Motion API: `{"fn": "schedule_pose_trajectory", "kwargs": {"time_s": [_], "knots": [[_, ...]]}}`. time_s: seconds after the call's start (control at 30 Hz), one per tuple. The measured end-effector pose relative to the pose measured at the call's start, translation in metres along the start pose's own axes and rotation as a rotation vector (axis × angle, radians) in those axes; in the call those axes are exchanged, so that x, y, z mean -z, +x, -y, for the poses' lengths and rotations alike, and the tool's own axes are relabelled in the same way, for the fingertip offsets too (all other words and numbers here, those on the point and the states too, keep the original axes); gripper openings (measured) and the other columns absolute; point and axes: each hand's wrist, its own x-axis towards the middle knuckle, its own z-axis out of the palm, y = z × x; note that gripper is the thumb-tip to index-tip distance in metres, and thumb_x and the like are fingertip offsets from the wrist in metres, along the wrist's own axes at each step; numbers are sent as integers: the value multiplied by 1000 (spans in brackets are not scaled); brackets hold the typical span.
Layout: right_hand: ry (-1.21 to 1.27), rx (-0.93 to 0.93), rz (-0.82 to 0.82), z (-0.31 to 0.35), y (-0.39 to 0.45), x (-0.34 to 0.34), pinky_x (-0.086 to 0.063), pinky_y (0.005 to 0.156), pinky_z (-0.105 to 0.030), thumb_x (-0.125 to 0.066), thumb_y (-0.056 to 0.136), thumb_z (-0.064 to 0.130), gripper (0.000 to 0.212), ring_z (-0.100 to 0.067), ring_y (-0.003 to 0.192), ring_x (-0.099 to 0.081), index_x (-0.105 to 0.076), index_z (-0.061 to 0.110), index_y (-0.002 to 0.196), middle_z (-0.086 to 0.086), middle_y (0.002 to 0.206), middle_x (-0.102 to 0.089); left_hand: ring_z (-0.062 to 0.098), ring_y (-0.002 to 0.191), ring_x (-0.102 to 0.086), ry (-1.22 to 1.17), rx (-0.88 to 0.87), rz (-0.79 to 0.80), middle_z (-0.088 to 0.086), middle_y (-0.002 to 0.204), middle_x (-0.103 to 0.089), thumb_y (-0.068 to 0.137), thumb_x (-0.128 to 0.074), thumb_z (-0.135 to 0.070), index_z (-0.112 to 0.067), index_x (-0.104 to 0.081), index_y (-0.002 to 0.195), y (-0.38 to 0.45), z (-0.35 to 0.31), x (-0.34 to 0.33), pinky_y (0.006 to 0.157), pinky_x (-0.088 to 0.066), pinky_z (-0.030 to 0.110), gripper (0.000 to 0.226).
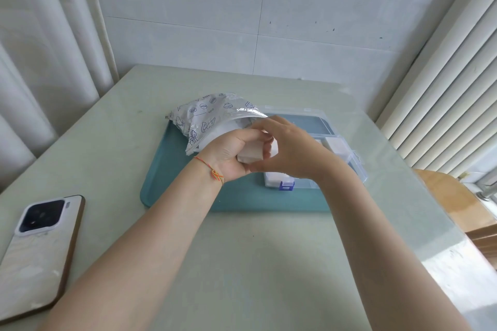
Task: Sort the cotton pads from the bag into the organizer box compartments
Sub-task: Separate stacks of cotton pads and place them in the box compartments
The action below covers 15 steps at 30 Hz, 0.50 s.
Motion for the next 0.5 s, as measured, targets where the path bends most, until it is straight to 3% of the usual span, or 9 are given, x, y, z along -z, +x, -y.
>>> {"fn": "schedule_pose_trajectory", "kwargs": {"time_s": [0.1,0.17,0.27,0.4,0.5], "knots": [[10,-4,-14,-1,0,0,-39,104,-46,-83,69,44,75,-15,116,-46,-47,30,134,11,124,-48,8,60,-50,-33,-13,3,-1,69,-50,92,-57,-5,-17,-59,82,1,0,1,51,-48,19,17],[17,-3,2,-1,0,0,-38,105,-46,-84,68,41,81,-14,122,-44,-43,34,137,12,131,-46,10,64,-55,-52,-30,5,1,75,-54,90,-60,-1,-14,-60,91,2,1,2,52,-51,21,14],[49,-12,17,-2,-1,3,-40,105,-41,-83,69,44,78,-12,119,-44,-46,33,136,13,129,-46,14,77,-64,-50,-31,61,4,87,-62,82,-65,2,-12,-62,104,2,1,2,63,-55,24,27],[81,-12,-15,-4,0,6,-42,101,-37,-82,72,38,67,-11,115,-47,-52,32,131,13,122,-48,13,71,-64,-95,4,20,1,78,-60,91,-54,1,-17,-64,93,-1,-1,-1,60,-55,21,21],[91,-7,-13,-5,-2,7,-42,98,-32,-82,71,39,68,-8,115,-45,-51,35,131,14,122,-48,12,68,-60,-118,11,-12,-1,77,-57,91,-57,-1,-19,-62,89,0,0,0,59,-53,22,19]]}}
